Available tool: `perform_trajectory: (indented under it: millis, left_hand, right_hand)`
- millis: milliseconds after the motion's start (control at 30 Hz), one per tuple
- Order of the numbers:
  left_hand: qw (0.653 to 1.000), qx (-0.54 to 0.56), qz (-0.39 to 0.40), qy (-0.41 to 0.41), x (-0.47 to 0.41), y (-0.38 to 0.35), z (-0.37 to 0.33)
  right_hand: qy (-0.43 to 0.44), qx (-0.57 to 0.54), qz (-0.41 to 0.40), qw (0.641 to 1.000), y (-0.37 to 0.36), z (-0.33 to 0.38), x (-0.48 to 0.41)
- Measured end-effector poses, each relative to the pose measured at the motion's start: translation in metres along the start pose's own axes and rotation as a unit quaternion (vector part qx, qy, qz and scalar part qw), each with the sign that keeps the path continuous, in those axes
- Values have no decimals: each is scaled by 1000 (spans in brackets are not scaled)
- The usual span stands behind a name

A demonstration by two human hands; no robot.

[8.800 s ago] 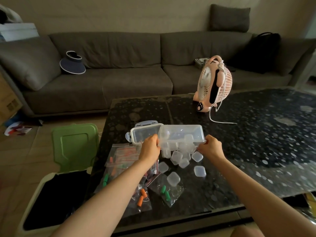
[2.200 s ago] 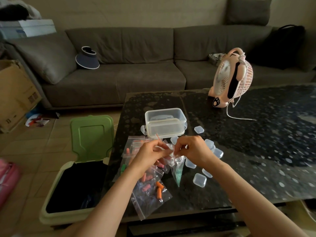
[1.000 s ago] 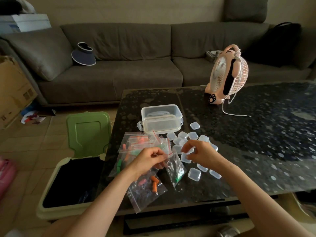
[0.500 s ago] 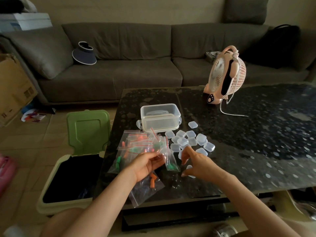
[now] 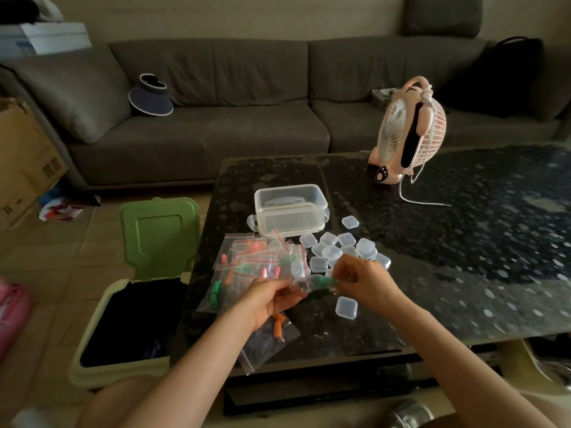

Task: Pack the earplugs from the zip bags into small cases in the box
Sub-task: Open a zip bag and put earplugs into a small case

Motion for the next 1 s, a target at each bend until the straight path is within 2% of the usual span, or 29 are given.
perform_trajectory:
  millis: [133,467,733,800,867,1000]
  left_hand:
    - [997,-75,-26,-2,-5,-2,6]
    - [993,-103,-52,-1,-12,-10,10]
    - [999,-40,-29,1,-6,-15,7]
    - [1000,-13,-25,-13,-6,-14,1]
    - [999,-4,-7,-42,-4,-15,-8]
    - [991,1,16,-133,2,-11,-29]
  right_hand:
    - [-13,-44,-18,999,12,-1,-5]
    - [-15,-59,-51,997,25,0,-15]
    - [-26,-92,-61,994,27,4,-19]
    - [-45,-68,-32,996,23,0,-20]
    - [-61,11,33,997,15,-7,-17]
    - [-27,196,161,967,-5,-6,-3]
Point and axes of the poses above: each hand's wrist, its own x-axis away from the middle knuckle, its own y-axis out of the back of the hand, z = x × y, the point moved 5 cm from there along -x, towards the middle knuckle, and after that the axes turned 8 degrees about -z, right-handed, at the moved point
